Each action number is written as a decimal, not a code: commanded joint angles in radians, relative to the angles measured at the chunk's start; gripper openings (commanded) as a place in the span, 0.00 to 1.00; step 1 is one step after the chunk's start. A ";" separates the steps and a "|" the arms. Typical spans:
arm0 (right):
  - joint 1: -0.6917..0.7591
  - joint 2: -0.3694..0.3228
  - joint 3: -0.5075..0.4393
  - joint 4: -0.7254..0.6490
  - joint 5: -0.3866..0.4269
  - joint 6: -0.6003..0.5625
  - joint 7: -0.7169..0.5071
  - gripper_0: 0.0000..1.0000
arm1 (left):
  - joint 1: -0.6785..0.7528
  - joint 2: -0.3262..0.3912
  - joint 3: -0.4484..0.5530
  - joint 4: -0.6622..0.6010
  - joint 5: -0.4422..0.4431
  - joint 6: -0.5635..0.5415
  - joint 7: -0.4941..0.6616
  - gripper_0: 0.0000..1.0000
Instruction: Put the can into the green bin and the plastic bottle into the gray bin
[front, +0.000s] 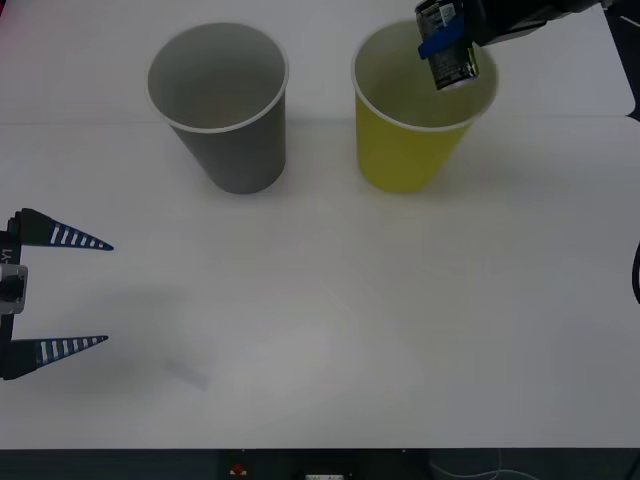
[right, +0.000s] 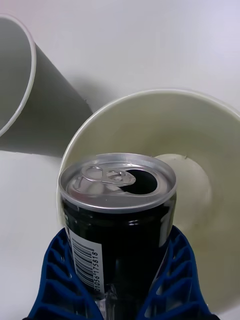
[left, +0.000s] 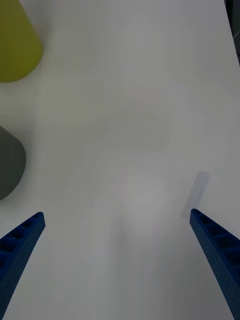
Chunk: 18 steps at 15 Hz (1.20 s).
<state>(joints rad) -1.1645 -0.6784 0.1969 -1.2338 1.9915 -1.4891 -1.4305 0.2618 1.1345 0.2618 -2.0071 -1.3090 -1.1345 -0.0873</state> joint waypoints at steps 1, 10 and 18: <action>-0.041 0.028 0.061 0.068 0.032 0.067 0.002 0.00 | 0.000 0.000 0.000 0.000 0.000 0.000 0.000 1.00; -0.052 0.036 0.072 0.103 0.030 0.089 0.121 1.00 | 0.000 0.000 0.000 0.000 0.000 0.000 0.000 1.00; -0.037 -0.096 0.067 0.093 -0.195 0.029 0.275 1.00 | 0.000 0.000 0.000 0.000 0.000 0.000 0.000 1.00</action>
<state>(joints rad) -1.2076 -0.7535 0.2652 -1.1362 1.8255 -1.4533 -1.1783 0.2618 1.1345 0.2618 -2.0071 -1.3090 -1.1345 -0.0873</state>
